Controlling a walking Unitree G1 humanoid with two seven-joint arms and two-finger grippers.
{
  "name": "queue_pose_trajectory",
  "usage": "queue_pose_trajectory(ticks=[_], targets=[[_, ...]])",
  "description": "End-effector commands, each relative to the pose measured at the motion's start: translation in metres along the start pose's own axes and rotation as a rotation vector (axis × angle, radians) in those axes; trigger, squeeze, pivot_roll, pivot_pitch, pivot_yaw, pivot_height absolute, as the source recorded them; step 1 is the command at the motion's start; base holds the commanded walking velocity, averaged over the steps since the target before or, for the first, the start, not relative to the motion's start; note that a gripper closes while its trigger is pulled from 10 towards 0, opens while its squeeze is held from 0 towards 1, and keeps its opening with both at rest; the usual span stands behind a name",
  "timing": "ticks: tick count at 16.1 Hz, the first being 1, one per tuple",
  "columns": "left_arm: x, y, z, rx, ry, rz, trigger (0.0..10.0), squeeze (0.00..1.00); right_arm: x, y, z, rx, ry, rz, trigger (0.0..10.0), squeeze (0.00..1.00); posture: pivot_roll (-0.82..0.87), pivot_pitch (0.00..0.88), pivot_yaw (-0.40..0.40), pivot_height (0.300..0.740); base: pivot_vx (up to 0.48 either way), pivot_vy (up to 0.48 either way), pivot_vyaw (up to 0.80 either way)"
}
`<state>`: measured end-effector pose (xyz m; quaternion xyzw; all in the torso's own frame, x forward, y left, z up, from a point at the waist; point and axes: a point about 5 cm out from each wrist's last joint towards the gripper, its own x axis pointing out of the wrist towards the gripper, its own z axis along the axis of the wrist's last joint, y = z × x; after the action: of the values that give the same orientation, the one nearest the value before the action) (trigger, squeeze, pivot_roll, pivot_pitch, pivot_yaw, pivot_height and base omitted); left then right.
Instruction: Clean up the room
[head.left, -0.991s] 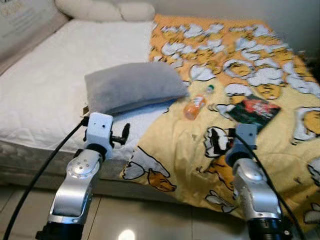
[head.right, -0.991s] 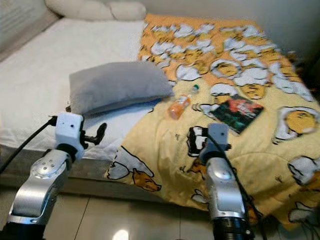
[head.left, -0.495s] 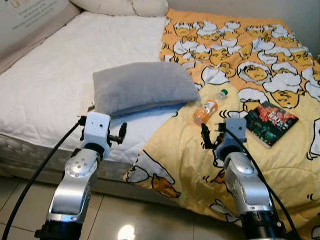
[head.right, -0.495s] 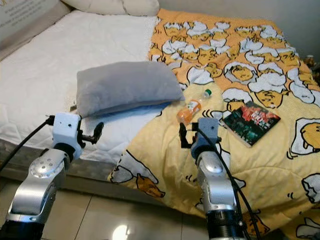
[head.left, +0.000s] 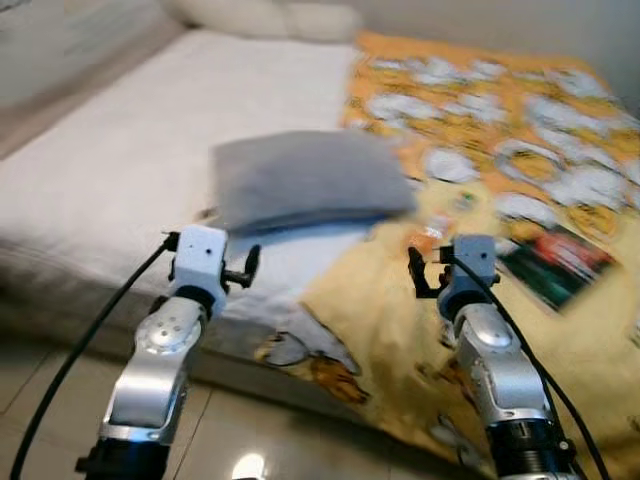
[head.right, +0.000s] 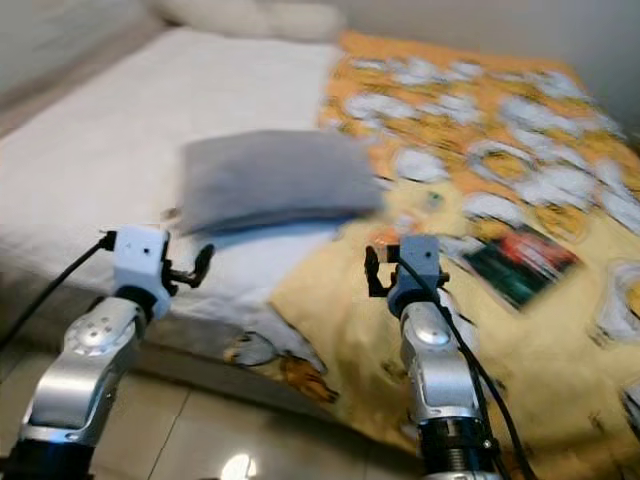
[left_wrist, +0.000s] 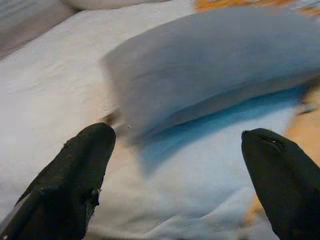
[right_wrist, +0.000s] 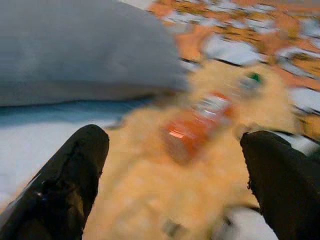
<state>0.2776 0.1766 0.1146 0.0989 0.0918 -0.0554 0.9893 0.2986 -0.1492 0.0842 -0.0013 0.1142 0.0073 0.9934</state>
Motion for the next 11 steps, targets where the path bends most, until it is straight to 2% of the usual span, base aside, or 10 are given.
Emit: queue_pose_trajectory(ticks=[1,11], targets=[[0.0018,-0.0004,0.0030,0.007,-0.011,0.004,10.0,0.00,0.0000,0.0002,0.0001,0.013,-0.004,-0.008,10.0,0.00,-0.03,0.000,-0.012,0.740,0.352,0.000,0.00],[0.0044,0.0021,0.0036,0.016,-0.020,0.005,10.0,0.00,0.0042,0.0004,0.0019,0.012,-0.009,-0.020,10.0,0.00,-0.03,0.000,-0.011,0.740,0.364,0.000,0.00]])
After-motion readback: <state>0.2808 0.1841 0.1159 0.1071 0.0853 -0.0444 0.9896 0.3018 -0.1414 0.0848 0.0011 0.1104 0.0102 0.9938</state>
